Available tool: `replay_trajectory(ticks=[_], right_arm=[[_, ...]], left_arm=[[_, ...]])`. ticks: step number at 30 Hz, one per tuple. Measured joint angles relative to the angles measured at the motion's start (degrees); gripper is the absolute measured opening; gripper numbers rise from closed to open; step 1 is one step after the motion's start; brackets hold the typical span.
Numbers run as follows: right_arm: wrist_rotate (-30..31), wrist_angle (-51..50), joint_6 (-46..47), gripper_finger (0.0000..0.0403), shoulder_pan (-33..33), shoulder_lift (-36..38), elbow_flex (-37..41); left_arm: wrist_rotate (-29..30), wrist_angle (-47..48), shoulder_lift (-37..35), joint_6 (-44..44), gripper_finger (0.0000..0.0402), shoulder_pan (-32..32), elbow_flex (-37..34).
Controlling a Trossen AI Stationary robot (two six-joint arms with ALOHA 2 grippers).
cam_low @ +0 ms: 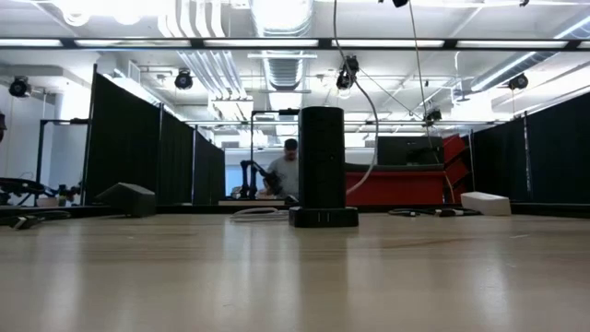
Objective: Insert USB
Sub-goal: Insert the black charger adapter into the white outlet extension
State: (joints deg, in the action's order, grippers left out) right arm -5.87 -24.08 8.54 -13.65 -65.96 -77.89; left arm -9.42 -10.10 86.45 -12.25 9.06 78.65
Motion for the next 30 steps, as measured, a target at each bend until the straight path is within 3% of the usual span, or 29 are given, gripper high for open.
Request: replay_trajectory(ticks=[13, 30], right_arm=[[-12.4, 6.1, -5.9, 0.0145, 0.5, -0.7, -0.1], [-13.6, 9.5, -6.8, 0.0145, 0.7, -4.0, -0.1]], left_arm=[[-0.9, 0.5, 0.3, 10.5, 0.0146, 0.2, 0.0], [-3.9, 0.6, 2.1, 15.8, 0.0164, -0.1, 0.0]])
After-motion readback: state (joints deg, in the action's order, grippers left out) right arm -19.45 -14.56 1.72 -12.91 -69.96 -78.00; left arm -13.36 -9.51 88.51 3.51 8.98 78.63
